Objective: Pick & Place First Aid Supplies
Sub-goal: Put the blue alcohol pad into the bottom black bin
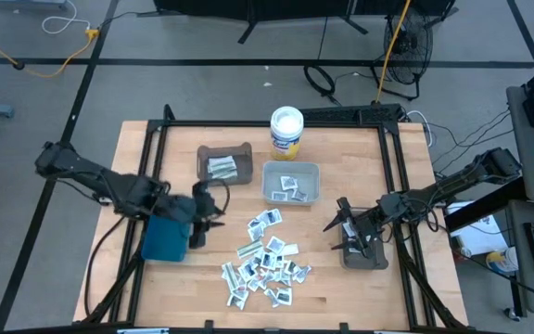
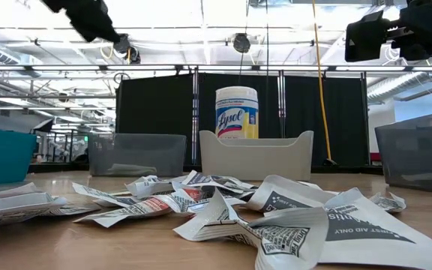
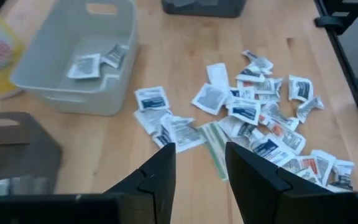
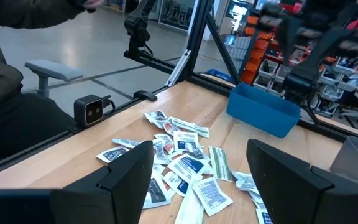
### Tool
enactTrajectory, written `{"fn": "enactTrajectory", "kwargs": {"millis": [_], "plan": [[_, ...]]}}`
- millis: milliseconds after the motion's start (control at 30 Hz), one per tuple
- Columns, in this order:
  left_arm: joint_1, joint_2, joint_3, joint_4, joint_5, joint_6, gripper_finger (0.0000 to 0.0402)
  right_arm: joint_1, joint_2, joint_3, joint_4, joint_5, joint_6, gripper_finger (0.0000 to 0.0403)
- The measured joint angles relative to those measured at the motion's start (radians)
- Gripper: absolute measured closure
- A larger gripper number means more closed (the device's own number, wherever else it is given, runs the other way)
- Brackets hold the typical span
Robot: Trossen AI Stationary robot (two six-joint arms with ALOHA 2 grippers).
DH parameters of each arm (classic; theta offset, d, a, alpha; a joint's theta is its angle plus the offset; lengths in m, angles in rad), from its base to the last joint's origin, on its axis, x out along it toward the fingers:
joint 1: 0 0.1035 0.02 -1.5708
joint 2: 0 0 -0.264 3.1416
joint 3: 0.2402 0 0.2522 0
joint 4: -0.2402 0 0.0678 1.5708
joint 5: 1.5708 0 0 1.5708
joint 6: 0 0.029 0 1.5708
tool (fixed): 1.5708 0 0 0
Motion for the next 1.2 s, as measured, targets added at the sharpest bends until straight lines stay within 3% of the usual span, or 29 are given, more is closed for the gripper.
{"fn": "enactTrajectory", "kwargs": {"millis": [300, 433, 533, 700, 1200], "plan": [[-0.206, 0.0, -0.205, 0.406, -0.211, 0.056, 0.028, 0.0, 0.087, 0.0, 0.162, 0.0, 0.011, 0.0149], [-0.267, 0.0, -0.274, 0.58, -0.306, 0.163, 0.0284, -0.007, 0.157, 0.023, 0.263, 0.002, 0.005, 0.0149], [-0.299, 0.0, -0.347, 0.774, -0.337, 0.305, 0.0281, -0.02, 0.213, 0.101, 0.218, 0.001, 0.018, 0.0149], [-0.315, 0.0, -0.467, 1.034, -0.34, 0.444, 0.0278, -0.029, 0.336, 0.293, -0.013, 0.001, 0.032, 0.0149], [-0.38, -0.005, -0.529, 1.044, -0.32, 0.459, 0.0278, -0.062, 0.71, 0.746, -0.435, -0.036, 0.103, 0.0149]]}}
